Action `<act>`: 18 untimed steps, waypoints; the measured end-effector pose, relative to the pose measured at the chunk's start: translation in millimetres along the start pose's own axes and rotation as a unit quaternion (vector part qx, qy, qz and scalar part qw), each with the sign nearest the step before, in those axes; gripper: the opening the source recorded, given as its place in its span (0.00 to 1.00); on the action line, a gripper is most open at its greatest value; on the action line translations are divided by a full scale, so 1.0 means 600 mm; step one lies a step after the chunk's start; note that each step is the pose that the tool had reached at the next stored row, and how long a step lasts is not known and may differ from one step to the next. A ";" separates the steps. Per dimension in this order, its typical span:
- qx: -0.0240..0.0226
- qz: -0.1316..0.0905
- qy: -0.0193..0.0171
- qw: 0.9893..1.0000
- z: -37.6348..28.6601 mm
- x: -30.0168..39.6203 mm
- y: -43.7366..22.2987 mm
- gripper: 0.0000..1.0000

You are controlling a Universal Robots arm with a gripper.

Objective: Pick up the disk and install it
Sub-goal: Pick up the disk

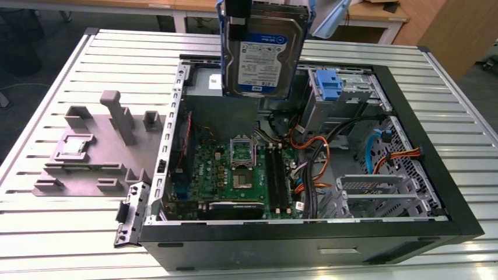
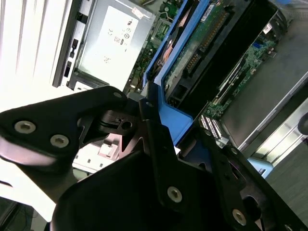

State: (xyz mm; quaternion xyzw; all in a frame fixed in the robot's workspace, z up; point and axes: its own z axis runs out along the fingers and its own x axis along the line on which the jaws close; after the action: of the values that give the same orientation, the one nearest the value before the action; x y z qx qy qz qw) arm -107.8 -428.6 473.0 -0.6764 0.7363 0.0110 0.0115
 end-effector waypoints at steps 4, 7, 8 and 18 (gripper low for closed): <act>0.000 0.000 0.000 1.000 0.000 0.002 -0.012 0.37; 0.000 0.001 0.000 1.000 0.000 0.007 -0.015 0.37; 0.000 0.001 0.000 1.000 0.000 0.009 -0.015 0.37; 0.000 0.005 0.000 1.000 0.000 0.024 -0.023 0.37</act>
State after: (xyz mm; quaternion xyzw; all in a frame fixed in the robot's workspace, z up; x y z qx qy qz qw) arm -95.4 -444.1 472.8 -0.6724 0.7400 0.0110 0.0117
